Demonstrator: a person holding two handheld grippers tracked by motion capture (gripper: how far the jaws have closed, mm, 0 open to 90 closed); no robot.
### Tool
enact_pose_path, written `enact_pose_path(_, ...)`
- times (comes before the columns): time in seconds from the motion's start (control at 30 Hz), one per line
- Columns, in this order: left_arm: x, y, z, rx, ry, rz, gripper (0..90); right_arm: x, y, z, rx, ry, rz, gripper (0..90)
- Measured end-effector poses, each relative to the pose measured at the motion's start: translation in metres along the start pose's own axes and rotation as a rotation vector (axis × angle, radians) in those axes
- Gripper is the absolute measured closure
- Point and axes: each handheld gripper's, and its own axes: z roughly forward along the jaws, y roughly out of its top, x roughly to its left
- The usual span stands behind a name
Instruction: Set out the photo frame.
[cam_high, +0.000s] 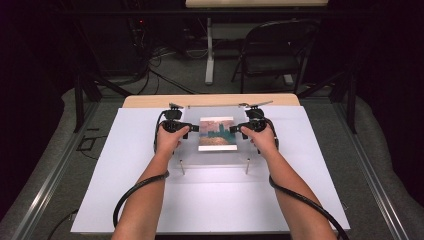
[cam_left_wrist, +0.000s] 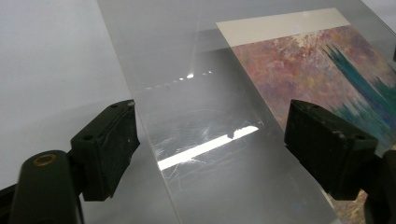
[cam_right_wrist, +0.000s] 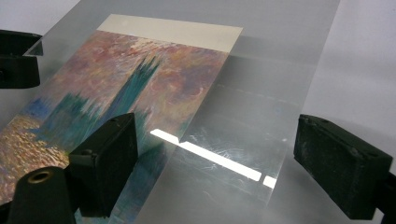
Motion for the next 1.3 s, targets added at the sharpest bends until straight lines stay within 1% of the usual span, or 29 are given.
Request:
enact_pose_path(0.1, 0.002, 0.000, 0.000, 0.004, -0.013, -0.011, 16.1, -0.001, -0.001, 0.002, -0.002, 0.022, 0.015, 13.5)
enact_pose_path(0.27, 0.002, -0.001, 0.001, 0.008, -0.019, -0.022, 15.5, -0.001, -0.001, 0.003, -0.001, 0.023, 0.019, 12.9)
enact_pose_path(0.3, 0.003, -0.001, 0.001, 0.010, -0.026, -0.029, 15.4, -0.001, -0.001, 0.003, -0.001, 0.026, 0.021, 12.9)
enact_pose_path(0.4, 0.006, -0.002, 0.003, 0.018, -0.066, -0.049, 15.1, -0.002, -0.001, 0.004, 0.003, 0.036, 0.028, 12.9)
enact_pose_path(0.47, 0.006, -0.003, 0.002, 0.016, -0.066, -0.050, 15.3, -0.002, -0.001, 0.004, 0.004, 0.042, 0.030, 12.9)
enact_pose_path(0.53, 0.004, -0.002, 0.002, 0.016, -0.057, -0.053, 15.4, -0.003, -0.002, 0.004, 0.004, 0.050, 0.037, 12.9)
enact_pose_path(0.57, 0.004, -0.002, 0.002, 0.018, -0.053, -0.050, 15.2, -0.004, -0.002, 0.006, 0.000, 0.064, 0.048, 13.2)
enact_pose_path(0.6, 0.003, -0.001, 0.003, 0.018, -0.047, -0.054, 15.2, -0.004, -0.002, 0.006, 0.000, 0.064, 0.048, 13.2)
enact_pose_path(0.63, 0.001, -0.001, 0.003, 0.022, -0.036, -0.057, 15.2, -0.004, -0.003, 0.007, 0.004, 0.073, 0.059, 12.9)
enact_pose_path(0.7, 0.001, 0.000, 0.003, 0.022, -0.032, -0.059, 15.2, -0.004, -0.003, 0.006, 0.005, 0.071, 0.062, 12.9)
enact_pose_path(0.8, -0.001, 0.001, 0.002, 0.027, -0.023, -0.060, 15.2, -0.002, -0.001, 0.006, 0.012, 0.056, 0.053, 12.6)
enact_pose_path(0.9, -0.002, 0.001, 0.003, 0.023, -0.014, -0.066, 15.3, 0.002, 0.001, 0.005, 0.031, 0.027, 0.059, 11.7)
enact_pose_path(0.93, -0.003, 0.001, 0.003, 0.021, -0.010, -0.068, 15.3, 0.002, 0.001, 0.005, 0.031, 0.027, 0.059, 11.7)
enact_pose_path(0.97, -0.003, 0.001, 0.003, 0.020, -0.007, -0.070, 15.3, 0.004, 0.001, 0.005, 0.030, 0.015, 0.060, 11.1)
enact_pose_path(1.13, -0.005, 0.002, 0.002, 0.020, 0.005, -0.071, 15.3, 0.006, 0.002, 0.005, 0.035, 0.010, 0.065, 10.7)
enact_pose_path(1.2, -0.007, 0.002, 0.001, 0.014, 0.012, -0.078, 15.3, 0.008, 0.002, 0.004, 0.038, -0.002, 0.061, 9.7)
enact_pose_path(1.3, -0.008, 0.002, 0.000, 0.010, 0.018, -0.079, 15.3, 0.009, 0.002, 0.004, 0.032, -0.006, 0.060, 9.2)
